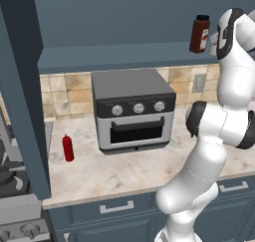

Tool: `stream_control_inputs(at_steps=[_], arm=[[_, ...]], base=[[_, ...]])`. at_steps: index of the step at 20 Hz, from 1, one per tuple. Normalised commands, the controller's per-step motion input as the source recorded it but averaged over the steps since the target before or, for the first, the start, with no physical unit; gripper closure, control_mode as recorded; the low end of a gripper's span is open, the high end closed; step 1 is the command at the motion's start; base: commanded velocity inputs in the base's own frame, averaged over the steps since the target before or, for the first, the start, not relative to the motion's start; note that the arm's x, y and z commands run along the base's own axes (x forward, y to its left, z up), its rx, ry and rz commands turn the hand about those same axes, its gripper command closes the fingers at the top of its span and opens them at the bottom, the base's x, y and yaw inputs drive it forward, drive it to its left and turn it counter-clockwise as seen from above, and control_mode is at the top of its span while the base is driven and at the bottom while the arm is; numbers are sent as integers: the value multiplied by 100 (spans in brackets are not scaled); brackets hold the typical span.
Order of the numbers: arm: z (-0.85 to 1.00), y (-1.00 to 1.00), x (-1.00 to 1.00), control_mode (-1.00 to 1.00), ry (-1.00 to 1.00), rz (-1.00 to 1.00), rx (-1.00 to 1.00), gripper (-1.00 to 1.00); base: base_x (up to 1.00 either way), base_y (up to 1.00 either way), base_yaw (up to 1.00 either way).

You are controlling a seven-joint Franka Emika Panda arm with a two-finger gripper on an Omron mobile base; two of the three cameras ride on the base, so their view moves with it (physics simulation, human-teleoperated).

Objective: Collect the paprika, ketchup, and shaker from the cabinet and place them next to the stove.

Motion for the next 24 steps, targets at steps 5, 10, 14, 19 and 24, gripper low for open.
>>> stream_control_inputs(at_steps=[5,10,14,19,24], arm=[[0,0,12,-100,1,0,0,-100],[-3,4,12,-100,1,0,0,-100],[-7,2,8,-100,1,0,0,-100],[-6,0,6,-100,0,0,0,-100],[-8,1,8,-100,0,0,0,-100]], base=[[0,0,0],[0,0,0],[0,0,0],[0,0,0],[0,0,0]])
